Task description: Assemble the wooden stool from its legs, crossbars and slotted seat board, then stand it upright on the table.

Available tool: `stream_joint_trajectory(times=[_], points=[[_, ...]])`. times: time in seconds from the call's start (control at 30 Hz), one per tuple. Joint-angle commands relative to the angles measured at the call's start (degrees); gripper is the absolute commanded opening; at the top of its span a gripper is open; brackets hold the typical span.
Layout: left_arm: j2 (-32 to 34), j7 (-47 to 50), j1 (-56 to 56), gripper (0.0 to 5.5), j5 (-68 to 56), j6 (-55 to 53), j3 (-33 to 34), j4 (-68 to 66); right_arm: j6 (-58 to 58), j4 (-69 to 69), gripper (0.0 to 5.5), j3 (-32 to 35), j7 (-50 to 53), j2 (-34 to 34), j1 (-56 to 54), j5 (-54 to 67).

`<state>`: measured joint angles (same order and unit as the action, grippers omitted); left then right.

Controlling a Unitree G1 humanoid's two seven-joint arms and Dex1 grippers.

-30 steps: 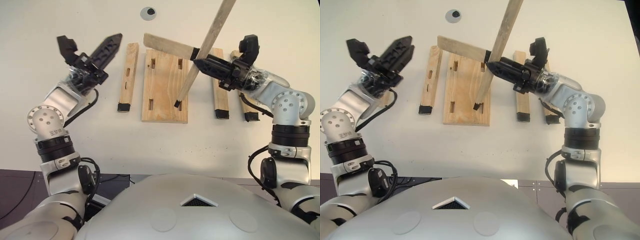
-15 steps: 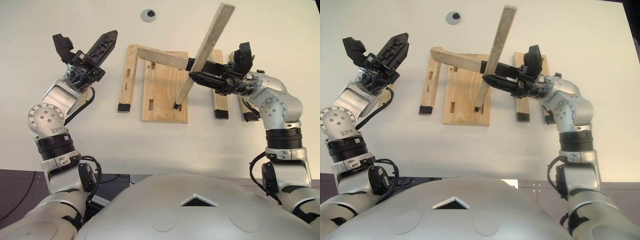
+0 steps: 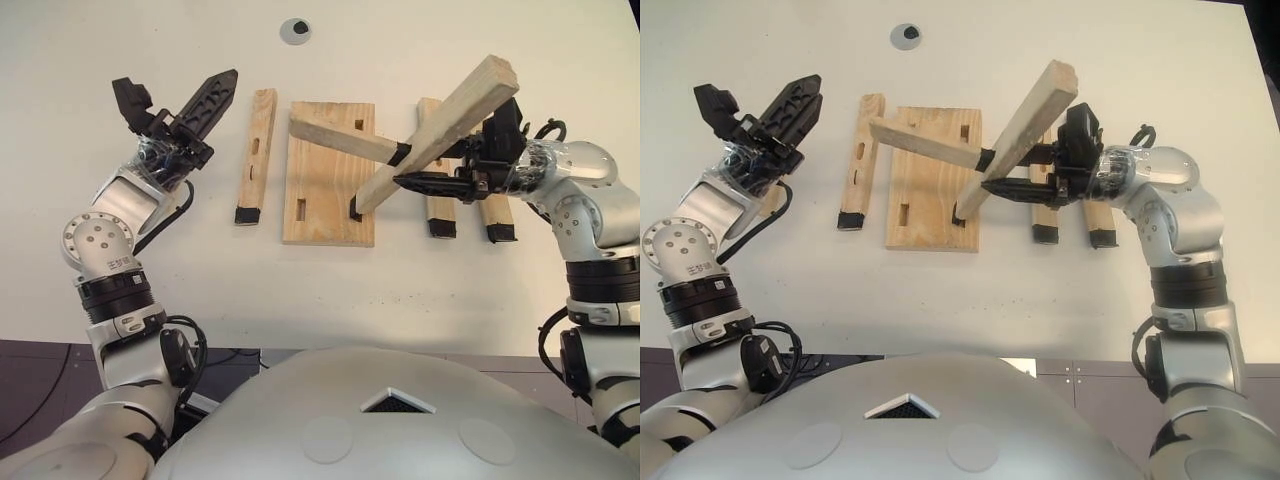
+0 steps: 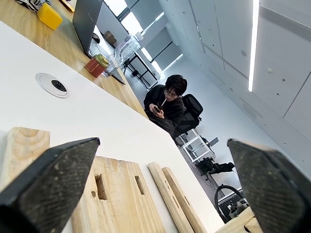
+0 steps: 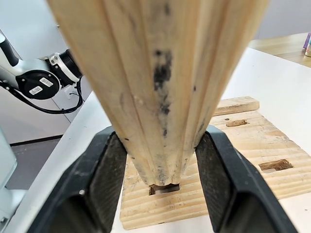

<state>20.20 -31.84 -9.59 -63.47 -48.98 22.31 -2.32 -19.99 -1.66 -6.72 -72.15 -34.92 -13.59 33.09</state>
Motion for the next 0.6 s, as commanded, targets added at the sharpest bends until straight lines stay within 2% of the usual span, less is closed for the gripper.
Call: stream_joint_trajectory(times=[0.03, 0.3, 0.6], points=[[0.4, 0.8, -0.2, 4.84, 1.5, -0.1, 0.1, -0.3, -0.1, -2.1, 2.04, -0.7, 1.5, -3.2, 3.6, -4.5], [-0.5, 1.5, 1.1, 4.84, 2.0, 0.3, 0.5, 0.7, 3.3, -5.2, 2.04, 0.8, 2.1, -4.9, 6.7, -6.2], [-0.8, 1.6, 0.9, 4.84, 2.7, 0.3, 0.2, 0.7, 1.8, -8.5, 2.04, 1.7, 0.4, -7.5, 7.3, -4.8]])
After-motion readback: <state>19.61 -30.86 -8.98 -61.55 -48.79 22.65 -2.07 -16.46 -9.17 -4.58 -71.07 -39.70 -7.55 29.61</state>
